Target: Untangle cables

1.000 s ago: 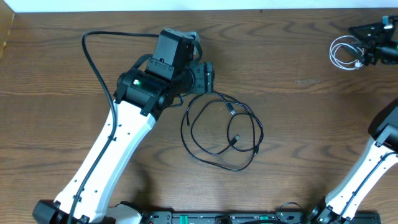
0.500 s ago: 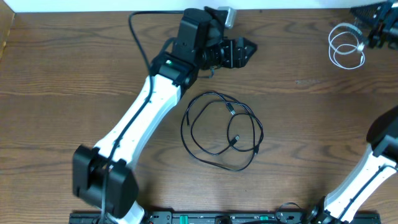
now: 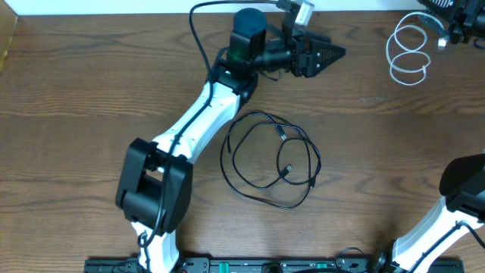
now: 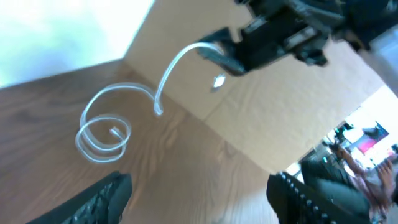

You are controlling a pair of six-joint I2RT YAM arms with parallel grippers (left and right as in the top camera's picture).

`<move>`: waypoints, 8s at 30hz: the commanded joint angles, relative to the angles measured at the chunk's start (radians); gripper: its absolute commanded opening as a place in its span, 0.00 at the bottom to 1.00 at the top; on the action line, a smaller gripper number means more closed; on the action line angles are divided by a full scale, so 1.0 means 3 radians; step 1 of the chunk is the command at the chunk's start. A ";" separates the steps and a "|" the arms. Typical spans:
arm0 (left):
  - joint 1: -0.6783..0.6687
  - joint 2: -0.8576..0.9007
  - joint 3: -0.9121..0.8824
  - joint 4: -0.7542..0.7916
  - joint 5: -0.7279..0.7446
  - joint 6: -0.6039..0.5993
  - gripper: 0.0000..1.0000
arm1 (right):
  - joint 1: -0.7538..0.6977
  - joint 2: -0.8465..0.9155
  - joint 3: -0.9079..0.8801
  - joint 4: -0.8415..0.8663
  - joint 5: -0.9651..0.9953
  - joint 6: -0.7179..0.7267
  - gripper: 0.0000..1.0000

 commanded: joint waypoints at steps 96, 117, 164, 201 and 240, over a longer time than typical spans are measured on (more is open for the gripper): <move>-0.0411 0.0403 0.0052 0.0189 0.0137 0.0596 0.07 | 0.0715 0.0008 -0.1464 0.0398 0.2459 0.0484 0.99; -0.0626 0.0404 0.0052 -0.0554 -0.1367 0.0598 0.07 | -0.0422 0.0005 -0.1377 0.0524 0.1719 0.0272 0.99; 0.0855 -0.0945 0.0052 -0.4168 -0.2510 0.1161 0.98 | 0.1799 0.0440 -0.1431 0.0703 0.4225 0.0455 0.69; 0.0853 -0.0944 0.0052 -0.4227 -0.2510 0.1161 0.98 | 0.1694 0.1090 -0.1431 0.1148 0.4213 -0.0130 0.01; 0.0848 -0.0944 0.0051 -0.4051 -0.2509 0.1161 0.98 | 0.0132 0.0832 -0.1423 0.2831 0.4370 0.0121 0.99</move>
